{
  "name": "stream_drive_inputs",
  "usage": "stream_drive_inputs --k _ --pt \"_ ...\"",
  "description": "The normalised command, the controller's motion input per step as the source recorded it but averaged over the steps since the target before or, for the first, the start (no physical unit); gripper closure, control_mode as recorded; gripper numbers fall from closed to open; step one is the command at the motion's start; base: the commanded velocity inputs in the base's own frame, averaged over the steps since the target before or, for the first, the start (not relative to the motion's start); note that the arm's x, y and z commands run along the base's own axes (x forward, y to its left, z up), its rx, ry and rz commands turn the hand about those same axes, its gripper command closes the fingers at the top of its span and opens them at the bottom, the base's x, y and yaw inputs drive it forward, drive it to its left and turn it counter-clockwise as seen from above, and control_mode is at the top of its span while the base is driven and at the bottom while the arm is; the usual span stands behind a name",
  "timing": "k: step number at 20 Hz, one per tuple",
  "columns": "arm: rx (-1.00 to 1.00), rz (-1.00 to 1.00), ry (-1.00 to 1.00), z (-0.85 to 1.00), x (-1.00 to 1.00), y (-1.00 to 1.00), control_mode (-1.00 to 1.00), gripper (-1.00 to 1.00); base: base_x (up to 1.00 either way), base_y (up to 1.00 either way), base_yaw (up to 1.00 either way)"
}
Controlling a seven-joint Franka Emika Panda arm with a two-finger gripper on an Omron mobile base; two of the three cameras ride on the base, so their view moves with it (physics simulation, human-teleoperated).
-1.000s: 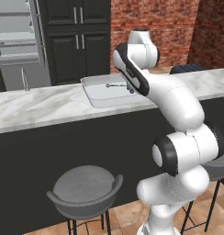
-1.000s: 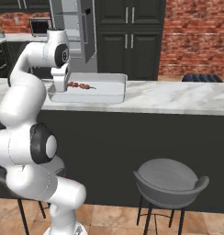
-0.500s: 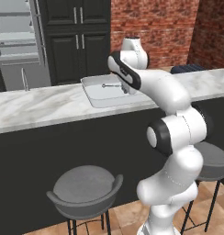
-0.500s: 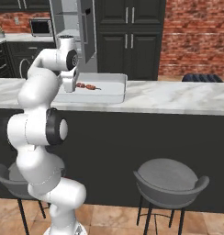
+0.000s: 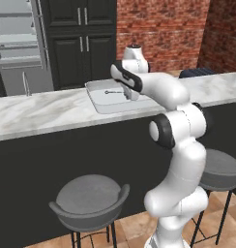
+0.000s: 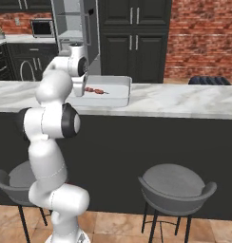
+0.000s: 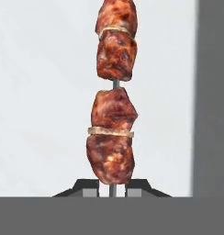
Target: Place the cold items (cucumber and squash) from the fridge in one tupperware on the dining counter. Place the warm items (kebab skewer and hot dog) in the stove area in another tupperware.
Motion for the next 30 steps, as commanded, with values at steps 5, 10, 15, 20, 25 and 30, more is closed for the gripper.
stream_drive_inputs --k 5,10,15,20,25,30 --pt "0.0 0.0 0.0 -0.27 0.64 0.0 -1.0 1.0 0.0 0.0 0.0" --pt "0.0 0.0 0.0 -0.18 0.5 0.0 -1.0 1.0 0.0 0.0 0.0" --pt "0.0 0.0 0.0 -0.35 0.26 0.0 -1.0 -1.0 0.0 0.0 0.0" --pt "0.0 0.0 0.0 -0.3 0.01 0.0 -1.0 -1.0 0.0 0.0 0.0" --pt "0.01 0.0 -0.11 -0.09 -0.09 0.0 -1.0 -1.0 0.0 0.0 0.0" --pt "0.13 -0.06 -0.12 0.16 -0.33 -0.01 -1.0 -1.0 0.0 0.0 0.0"
